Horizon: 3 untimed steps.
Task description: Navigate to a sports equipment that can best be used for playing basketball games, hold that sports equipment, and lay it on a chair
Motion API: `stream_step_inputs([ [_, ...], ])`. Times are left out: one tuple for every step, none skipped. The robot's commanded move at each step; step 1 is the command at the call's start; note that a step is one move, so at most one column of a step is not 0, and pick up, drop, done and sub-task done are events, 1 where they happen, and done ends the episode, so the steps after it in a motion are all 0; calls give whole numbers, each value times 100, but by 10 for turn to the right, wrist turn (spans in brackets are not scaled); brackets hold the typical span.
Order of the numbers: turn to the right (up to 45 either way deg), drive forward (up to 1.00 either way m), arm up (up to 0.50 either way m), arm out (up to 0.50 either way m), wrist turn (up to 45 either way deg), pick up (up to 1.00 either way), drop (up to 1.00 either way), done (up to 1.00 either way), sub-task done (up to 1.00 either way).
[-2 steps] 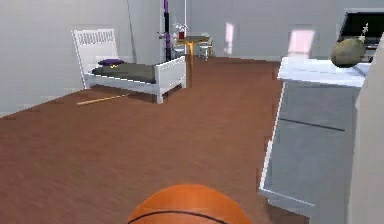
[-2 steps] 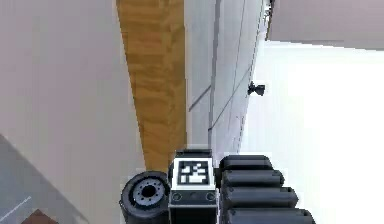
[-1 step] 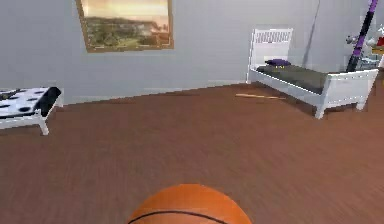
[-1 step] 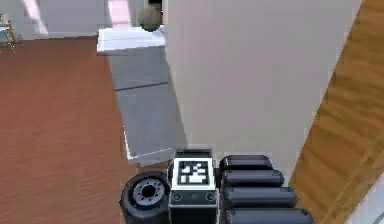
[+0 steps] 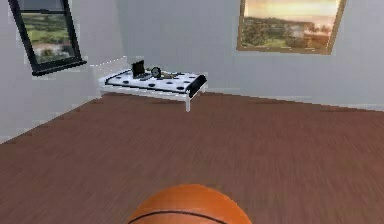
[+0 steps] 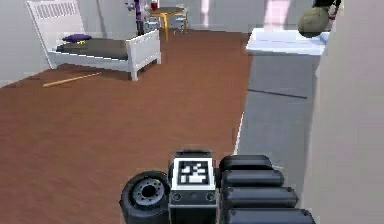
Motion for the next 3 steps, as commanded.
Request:
stream_step_inputs([
  [0, 25, 0, 0, 0, 0, 0, 0, 0],
  [450, 0, 0, 0, 0, 0, 0, 0, 0],
  [450, 0, 0, 0, 0, 0, 0, 0, 0],
])
